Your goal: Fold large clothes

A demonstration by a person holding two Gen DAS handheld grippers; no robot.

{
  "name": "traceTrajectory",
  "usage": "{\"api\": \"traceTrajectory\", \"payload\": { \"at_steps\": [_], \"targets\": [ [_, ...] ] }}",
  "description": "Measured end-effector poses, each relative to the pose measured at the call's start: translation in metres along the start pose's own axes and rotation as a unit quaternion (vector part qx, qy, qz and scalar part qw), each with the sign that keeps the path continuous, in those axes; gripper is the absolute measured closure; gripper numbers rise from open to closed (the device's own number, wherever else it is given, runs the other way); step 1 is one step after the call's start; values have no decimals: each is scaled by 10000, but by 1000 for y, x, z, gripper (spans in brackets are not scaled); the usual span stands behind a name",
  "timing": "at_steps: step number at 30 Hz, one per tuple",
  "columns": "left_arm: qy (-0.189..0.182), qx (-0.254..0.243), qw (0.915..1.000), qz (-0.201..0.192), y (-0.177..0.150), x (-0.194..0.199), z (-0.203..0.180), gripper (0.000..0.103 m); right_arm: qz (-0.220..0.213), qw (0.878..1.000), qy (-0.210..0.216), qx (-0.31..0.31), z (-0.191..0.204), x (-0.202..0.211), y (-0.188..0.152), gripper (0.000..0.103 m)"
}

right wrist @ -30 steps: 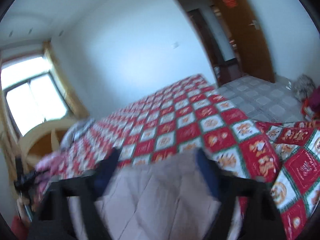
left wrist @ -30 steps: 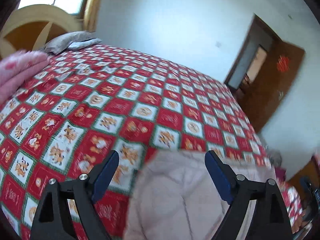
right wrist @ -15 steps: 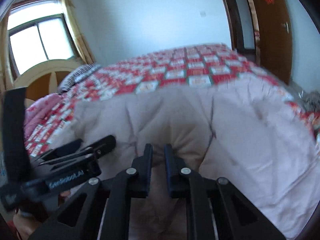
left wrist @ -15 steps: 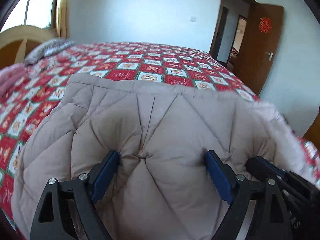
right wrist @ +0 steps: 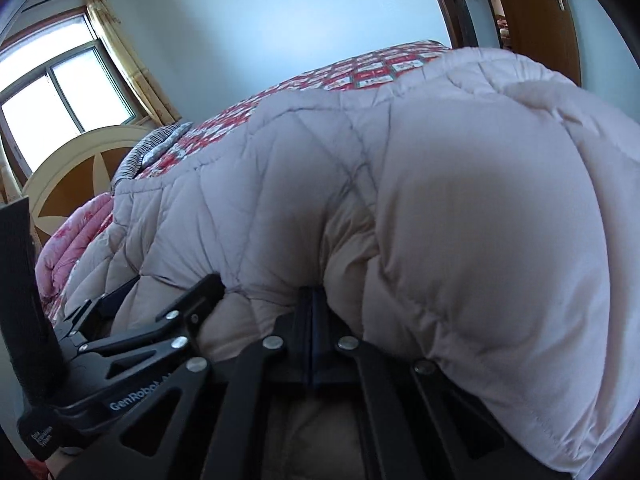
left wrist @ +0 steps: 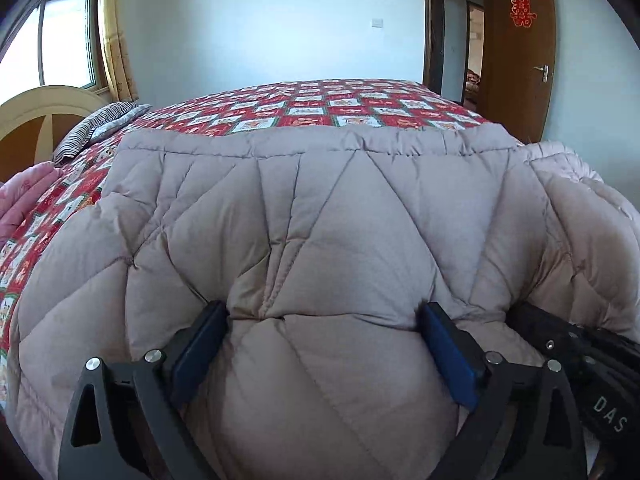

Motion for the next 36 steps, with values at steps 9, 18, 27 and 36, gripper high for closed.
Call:
{"api": "traceTrajectory", "payload": {
  "at_steps": [9, 18, 27, 36],
  "targets": [
    [70, -56, 10000, 14, -2, -1, -3, 5, -451, 9941, -941, 289, -45, 66, 47, 103],
    [97, -104, 9999, -23, -2, 1, -6, 4, -270, 9924, -1200, 14, -106, 36, 22, 103],
    [90, -219, 9997, 85, -4, 12, -6, 4, -102, 9855, -1658, 358, -96, 28, 26, 103],
    [-225, 964, 9947, -289, -13, 101, 98, 4, -915, 9899, -827, 699, 10, 107, 30, 102]
  ]
}}
Point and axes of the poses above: each gripper's, at about its wrist camera, not at the fingertips, and x roughly against the way its jaws point, z to its left, y to its top, the point moved 9 cm from there along -x, roughly the way its jaws point, and after that the axes turned 1 degree about x, right-handed, at the moved point
